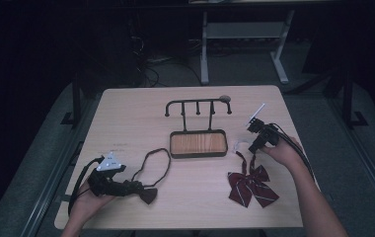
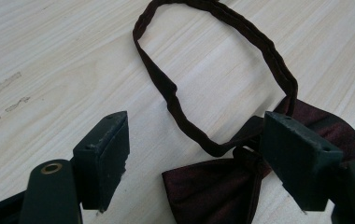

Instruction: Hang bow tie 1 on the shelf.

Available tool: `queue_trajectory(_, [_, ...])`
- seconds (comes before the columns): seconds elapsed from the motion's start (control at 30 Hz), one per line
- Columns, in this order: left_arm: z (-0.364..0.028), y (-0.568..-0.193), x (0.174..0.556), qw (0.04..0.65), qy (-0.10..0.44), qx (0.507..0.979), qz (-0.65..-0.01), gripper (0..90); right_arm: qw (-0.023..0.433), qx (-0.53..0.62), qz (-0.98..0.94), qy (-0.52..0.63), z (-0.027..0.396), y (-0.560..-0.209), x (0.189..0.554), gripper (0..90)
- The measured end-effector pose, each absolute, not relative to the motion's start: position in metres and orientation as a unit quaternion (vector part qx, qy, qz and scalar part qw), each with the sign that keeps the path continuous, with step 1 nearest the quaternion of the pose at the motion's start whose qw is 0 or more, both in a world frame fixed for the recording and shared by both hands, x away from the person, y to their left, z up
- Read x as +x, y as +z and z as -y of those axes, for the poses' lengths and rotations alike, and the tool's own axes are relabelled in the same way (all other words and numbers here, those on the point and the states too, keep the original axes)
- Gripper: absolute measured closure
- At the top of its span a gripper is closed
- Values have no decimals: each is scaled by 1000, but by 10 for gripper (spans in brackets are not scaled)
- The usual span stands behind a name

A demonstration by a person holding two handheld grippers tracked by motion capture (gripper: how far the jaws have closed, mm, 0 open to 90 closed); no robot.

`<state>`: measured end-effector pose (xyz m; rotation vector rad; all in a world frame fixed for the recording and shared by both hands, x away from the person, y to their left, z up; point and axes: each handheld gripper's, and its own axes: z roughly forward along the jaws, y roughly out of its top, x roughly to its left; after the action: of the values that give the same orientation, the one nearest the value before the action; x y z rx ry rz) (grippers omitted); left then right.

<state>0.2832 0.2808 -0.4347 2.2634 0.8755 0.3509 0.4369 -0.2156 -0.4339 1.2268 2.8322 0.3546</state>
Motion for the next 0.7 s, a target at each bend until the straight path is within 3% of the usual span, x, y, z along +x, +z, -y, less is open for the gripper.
queue_trajectory(0.7, [-281,-435,283,337,135,870,-334,248,10,410,-904,124,215,-430,441,588])
